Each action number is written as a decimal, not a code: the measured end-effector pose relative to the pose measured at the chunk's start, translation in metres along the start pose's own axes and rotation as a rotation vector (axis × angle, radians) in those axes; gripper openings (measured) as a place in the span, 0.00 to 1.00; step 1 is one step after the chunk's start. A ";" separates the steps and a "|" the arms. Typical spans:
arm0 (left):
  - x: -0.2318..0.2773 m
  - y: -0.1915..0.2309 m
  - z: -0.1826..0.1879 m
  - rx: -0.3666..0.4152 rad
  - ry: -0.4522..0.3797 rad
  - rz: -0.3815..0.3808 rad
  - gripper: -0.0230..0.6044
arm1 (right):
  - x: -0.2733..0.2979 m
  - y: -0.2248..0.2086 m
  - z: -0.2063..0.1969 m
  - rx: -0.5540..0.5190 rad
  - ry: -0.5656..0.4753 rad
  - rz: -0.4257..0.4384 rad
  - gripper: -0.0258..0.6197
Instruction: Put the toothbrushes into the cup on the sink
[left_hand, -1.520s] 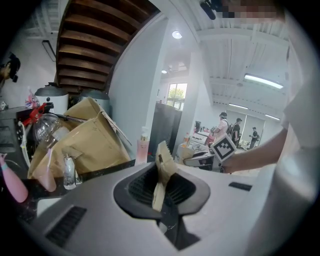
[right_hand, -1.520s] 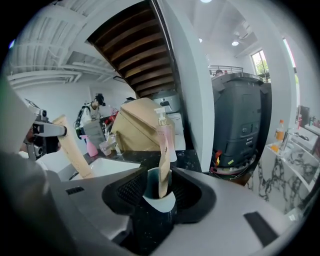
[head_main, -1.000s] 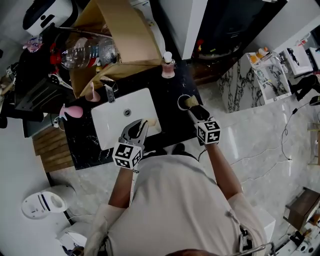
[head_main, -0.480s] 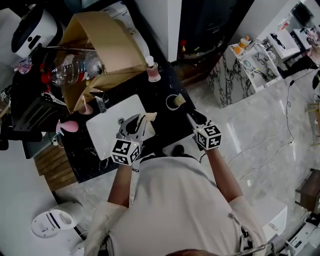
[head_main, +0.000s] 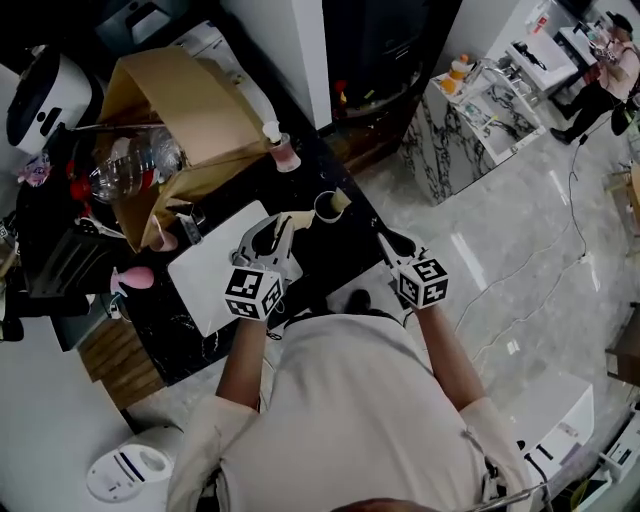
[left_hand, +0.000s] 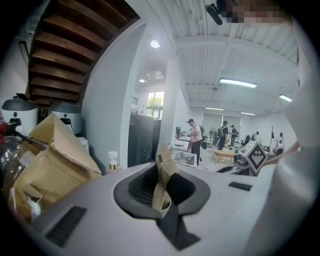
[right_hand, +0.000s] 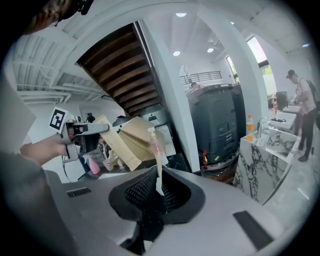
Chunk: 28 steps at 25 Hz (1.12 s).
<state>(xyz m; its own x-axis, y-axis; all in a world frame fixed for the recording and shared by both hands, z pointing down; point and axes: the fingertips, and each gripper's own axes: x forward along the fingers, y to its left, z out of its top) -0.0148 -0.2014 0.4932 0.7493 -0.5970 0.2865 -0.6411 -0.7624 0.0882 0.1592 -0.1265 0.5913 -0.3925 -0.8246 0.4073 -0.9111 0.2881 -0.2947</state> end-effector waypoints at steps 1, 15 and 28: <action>0.004 -0.002 0.001 0.005 0.001 -0.006 0.10 | -0.004 -0.001 -0.001 0.004 -0.005 -0.004 0.12; 0.072 -0.019 -0.023 0.076 0.069 -0.051 0.10 | -0.043 -0.018 -0.008 0.031 -0.033 -0.082 0.12; 0.108 -0.010 -0.079 0.103 0.200 -0.035 0.11 | -0.035 -0.010 -0.017 0.042 -0.010 -0.085 0.12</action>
<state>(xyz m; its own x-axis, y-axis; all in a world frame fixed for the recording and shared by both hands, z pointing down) 0.0592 -0.2382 0.5982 0.7161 -0.5165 0.4695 -0.5877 -0.8091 0.0064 0.1796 -0.0921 0.5950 -0.3126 -0.8503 0.4235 -0.9349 0.1965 -0.2955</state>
